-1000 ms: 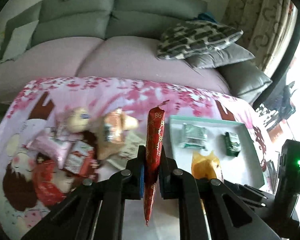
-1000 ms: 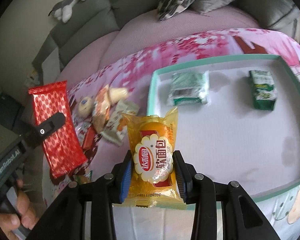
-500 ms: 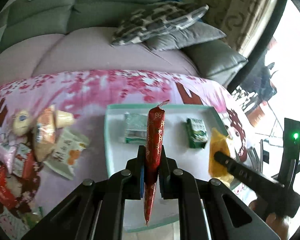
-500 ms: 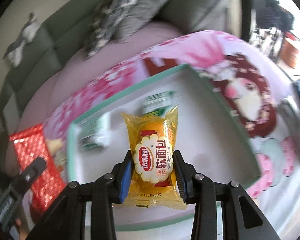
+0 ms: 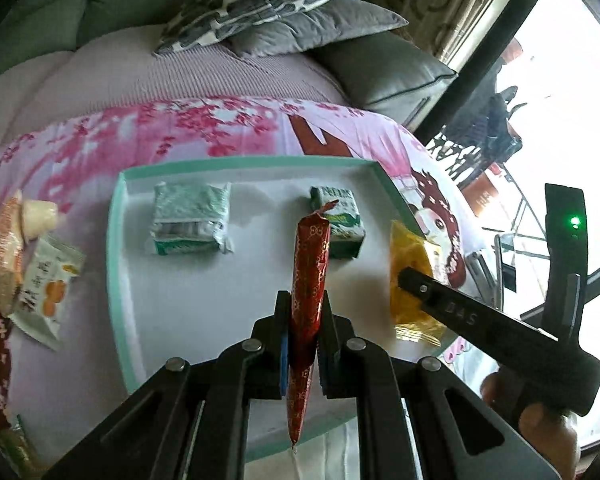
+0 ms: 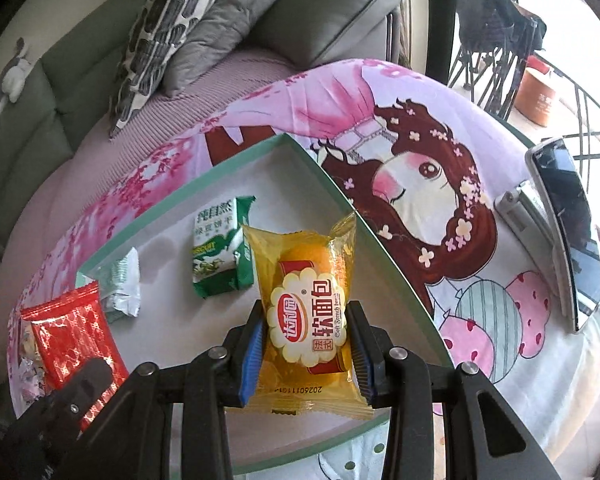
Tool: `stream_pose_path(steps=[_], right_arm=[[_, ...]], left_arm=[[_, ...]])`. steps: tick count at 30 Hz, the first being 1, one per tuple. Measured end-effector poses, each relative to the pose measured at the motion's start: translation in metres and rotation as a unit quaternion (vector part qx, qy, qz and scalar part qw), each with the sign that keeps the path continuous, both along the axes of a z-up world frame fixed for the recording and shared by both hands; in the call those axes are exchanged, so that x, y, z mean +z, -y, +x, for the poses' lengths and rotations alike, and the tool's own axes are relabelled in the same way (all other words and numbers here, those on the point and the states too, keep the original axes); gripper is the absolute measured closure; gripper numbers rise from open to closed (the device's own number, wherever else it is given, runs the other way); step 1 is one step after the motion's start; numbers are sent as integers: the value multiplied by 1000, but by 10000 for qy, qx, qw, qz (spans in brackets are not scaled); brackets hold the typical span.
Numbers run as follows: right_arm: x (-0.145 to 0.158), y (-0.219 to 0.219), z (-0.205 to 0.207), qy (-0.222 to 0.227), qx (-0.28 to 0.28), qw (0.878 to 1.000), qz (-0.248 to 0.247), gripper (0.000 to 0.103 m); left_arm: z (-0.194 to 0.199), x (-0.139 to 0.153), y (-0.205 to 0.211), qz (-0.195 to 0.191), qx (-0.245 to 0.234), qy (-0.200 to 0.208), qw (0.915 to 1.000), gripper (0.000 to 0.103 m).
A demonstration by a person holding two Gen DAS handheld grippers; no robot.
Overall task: Organize snacks
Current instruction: 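Carry the red stick with the left tool while the right tool carries the bread bag over the tray, then lower the red stick and bread bag into the tray and open both tools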
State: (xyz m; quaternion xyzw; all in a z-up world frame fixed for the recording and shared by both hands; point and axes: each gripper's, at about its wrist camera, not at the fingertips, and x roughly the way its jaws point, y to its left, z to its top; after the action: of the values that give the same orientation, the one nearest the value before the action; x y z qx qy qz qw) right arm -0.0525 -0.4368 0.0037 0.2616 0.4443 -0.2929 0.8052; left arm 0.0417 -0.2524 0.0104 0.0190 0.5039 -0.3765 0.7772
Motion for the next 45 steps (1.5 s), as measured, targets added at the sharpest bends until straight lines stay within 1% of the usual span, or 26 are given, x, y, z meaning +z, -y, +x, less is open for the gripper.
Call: stream_pose_path(steps=[7,16,19,22,23,24,25,26,27,28,29,30,33,34,36,40,41,42,43,45], right_arm=[[-10,3,2,-151,-54,9998,78,62],[-13,5,3,-162,-79,9998,126,61],[-13,5,3,-161,-84,9998,128,61],[-13,6,3,-149,-109,9997,165,60],[-14,7,3,-157,-119,9996,189,59],[-16,7,3,-176,-128,9995,208,58],[-17,8,3,-211,-137,9995,206,54],[-18,8,4,-258,-146,9994,184,51],[-19,9,4,-279,-151,9994,171,50],[-19,9,4,-295,-157,9993,158,48],[-19,9,4,-307,-165,9993,144,44],[-19,9,4,-323,-169,9993,129,43],[-19,9,5,-369,-172,9991,109,40],[-19,9,5,-384,-169,9991,108,38],[-19,9,5,-420,-161,9990,71,34],[-18,10,5,-429,-171,9989,16,23],[-17,10,5,-430,-173,9989,4,21],[-17,10,5,-430,-176,9989,-12,20],[-15,10,4,-421,-177,9989,-36,19],[-13,10,3,-390,-183,9990,-70,18]], left_arm=[[2,-20,5,-122,-85,-377,9992,92],[14,-45,-1,89,170,-647,9977,92],[16,-49,-3,95,232,-686,9973,91],[18,-51,-5,138,301,-697,9970,84],[18,-52,-6,192,341,-682,9969,79],[19,-53,-7,203,367,-680,9968,78],[19,-53,-8,180,377,-702,9967,78],[20,-52,-9,194,403,-700,9965,74],[21,-51,-9,214,427,-666,9966,66],[20,-50,-10,232,450,-616,9968,62],[21,-49,-9,254,468,-586,9969,52],[21,-49,-10,267,481,-566,9969,45],[21,-48,-10,341,487,-511,9969,39],[21,-47,-10,376,483,-490,9969,37],[21,-47,-7,487,496,-425,9967,26],[20,-46,-3,640,500,-288,9963,24],[19,-44,-3,658,501,-244,9963,22],[18,-42,-3,673,499,-194,9963,18],[17,-39,-2,677,494,-118,9964,16],[16,-33,-2,665,499,13,9965,14]])
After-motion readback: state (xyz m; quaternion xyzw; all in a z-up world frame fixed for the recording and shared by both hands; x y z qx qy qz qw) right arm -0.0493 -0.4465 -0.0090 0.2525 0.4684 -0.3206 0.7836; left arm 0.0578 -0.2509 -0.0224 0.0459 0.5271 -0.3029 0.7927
